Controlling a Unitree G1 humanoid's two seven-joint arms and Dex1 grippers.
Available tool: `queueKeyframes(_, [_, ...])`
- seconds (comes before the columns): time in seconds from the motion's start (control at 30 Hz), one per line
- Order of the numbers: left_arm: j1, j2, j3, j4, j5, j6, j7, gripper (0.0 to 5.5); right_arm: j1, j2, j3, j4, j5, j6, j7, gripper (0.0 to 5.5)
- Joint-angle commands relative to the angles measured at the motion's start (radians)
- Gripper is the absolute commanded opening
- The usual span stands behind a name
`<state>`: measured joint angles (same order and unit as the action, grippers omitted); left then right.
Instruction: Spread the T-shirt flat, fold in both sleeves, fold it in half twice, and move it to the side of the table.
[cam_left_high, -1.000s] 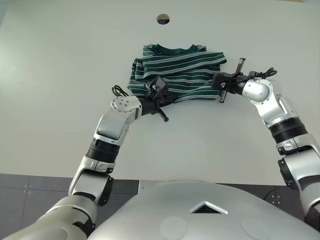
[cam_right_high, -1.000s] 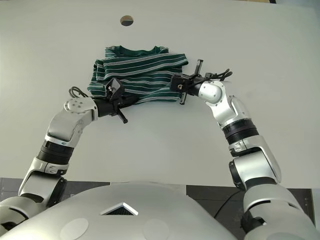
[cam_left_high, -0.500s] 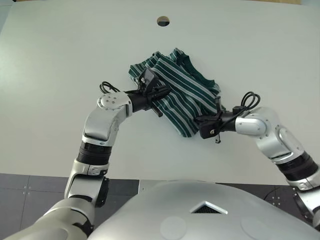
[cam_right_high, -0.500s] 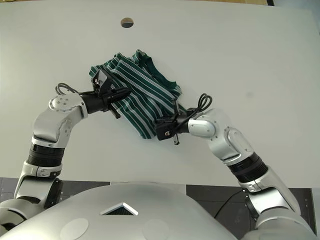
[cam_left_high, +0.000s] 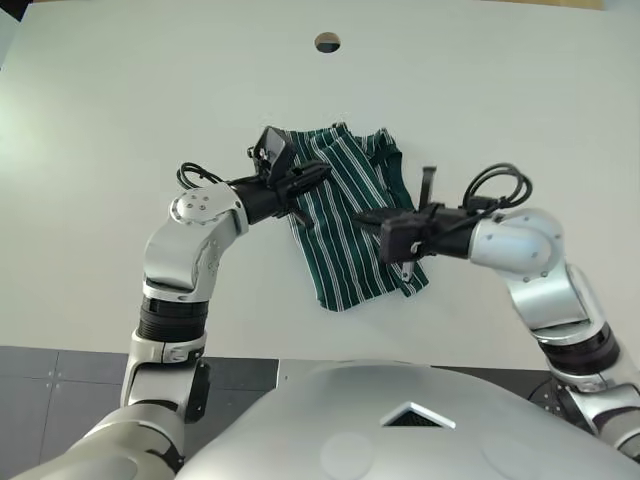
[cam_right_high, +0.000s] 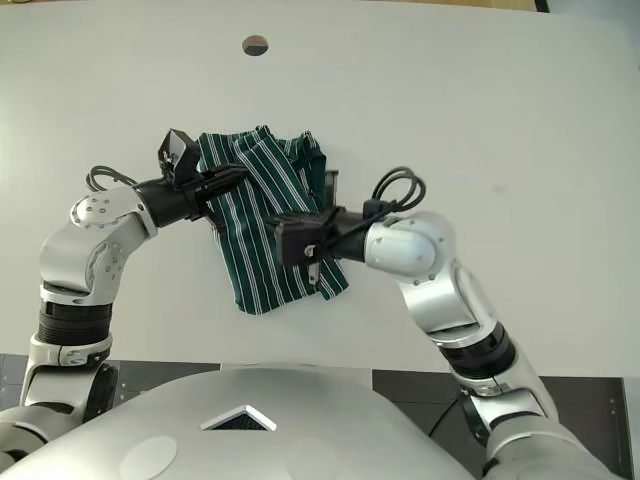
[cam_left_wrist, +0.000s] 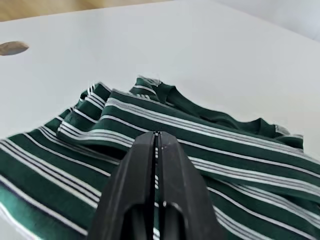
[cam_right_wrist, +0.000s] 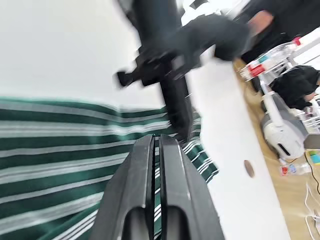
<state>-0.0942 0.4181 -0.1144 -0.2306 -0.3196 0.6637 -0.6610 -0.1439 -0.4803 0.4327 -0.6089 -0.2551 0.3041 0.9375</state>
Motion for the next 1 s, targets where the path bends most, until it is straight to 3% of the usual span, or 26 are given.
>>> queueKeyframes(0.03, [0.023, 0.029, -0.007, -0.003, 0.019, -0.004, 0.004, 0.1, -0.032, 0.008, 0.027, 0.026, 0.004, 0.024, -0.013, 0.15])
queueKeyframes(0.27, [0.072, 0.086, -0.041, -0.032, 0.045, -0.003, -0.014, 0.1, -0.092, 0.059, 0.099, 0.241, -0.071, -0.032, -0.12, 0.15])
queueKeyframes(0.63, [0.041, 0.079, -0.224, 0.15, 0.184, -0.036, -0.005, 0.1, -0.171, 0.164, 0.213, 0.648, -0.195, -0.149, -0.267, 0.15])
queueKeyframes(0.83, [0.044, 0.077, -0.256, 0.174, 0.214, -0.058, -0.003, 0.1, -0.178, 0.151, 0.246, 0.763, -0.266, -0.17, -0.289, 0.15])
queueKeyframes(1.0, [0.054, 0.074, -0.263, 0.168, 0.216, -0.059, -0.006, 0.1, -0.2, 0.074, 0.186, 0.812, -0.321, -0.147, -0.346, 0.15])
